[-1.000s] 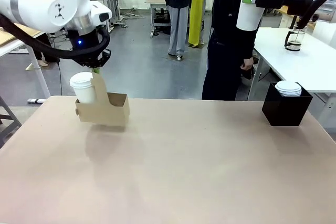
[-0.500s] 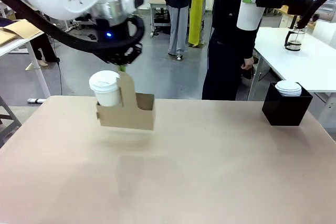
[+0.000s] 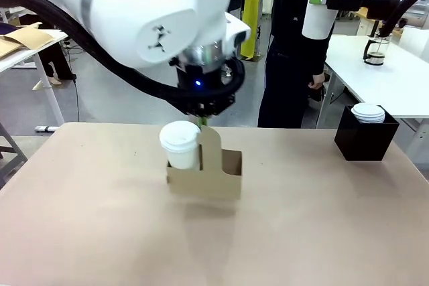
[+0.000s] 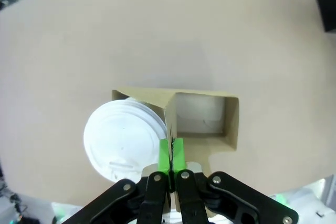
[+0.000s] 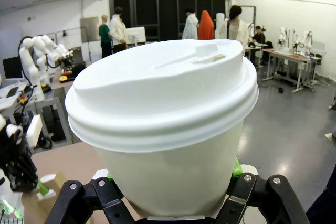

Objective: Pour a drink into a cup and package it in a carrier.
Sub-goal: Position the Cup Carrier in the center of the table.

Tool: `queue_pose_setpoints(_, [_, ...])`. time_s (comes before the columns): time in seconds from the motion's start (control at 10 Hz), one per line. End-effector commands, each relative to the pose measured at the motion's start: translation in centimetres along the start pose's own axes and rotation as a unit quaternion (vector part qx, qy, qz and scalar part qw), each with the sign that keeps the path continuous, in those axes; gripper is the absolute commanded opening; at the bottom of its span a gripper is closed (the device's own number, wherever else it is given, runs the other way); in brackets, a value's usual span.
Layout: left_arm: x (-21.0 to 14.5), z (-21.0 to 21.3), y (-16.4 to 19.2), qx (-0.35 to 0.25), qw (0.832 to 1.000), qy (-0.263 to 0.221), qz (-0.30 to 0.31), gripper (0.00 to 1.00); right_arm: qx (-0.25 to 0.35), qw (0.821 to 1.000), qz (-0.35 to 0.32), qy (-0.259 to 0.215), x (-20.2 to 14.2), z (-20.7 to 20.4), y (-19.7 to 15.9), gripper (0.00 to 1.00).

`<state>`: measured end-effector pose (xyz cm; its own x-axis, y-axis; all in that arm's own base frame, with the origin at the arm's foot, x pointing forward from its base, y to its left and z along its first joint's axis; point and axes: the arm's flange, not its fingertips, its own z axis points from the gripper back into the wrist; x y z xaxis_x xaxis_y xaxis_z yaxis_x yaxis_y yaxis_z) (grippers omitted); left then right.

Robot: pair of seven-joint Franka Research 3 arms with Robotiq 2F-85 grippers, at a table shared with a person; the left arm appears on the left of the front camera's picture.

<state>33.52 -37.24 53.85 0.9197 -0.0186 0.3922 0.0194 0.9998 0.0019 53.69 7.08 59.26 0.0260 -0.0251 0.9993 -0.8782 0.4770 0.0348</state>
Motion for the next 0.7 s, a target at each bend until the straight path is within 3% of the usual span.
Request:
queue_pose_setpoints(0.0, [-0.5, -0.8, -1.6, 0.001, 1.0, -0.02, 0.021, 0.02, 0.0, 1.0, 0.002, -0.003, 0.4, -0.1, 0.1, 0.81])
queue_pose_setpoints(0.6, [-3.9, -4.4, -4.7, 0.003, 1.0, -0.007, 0.012, 0.02, 0.0, 1.0, 0.002, -0.003, 0.4, -0.1, 0.1, 0.81])
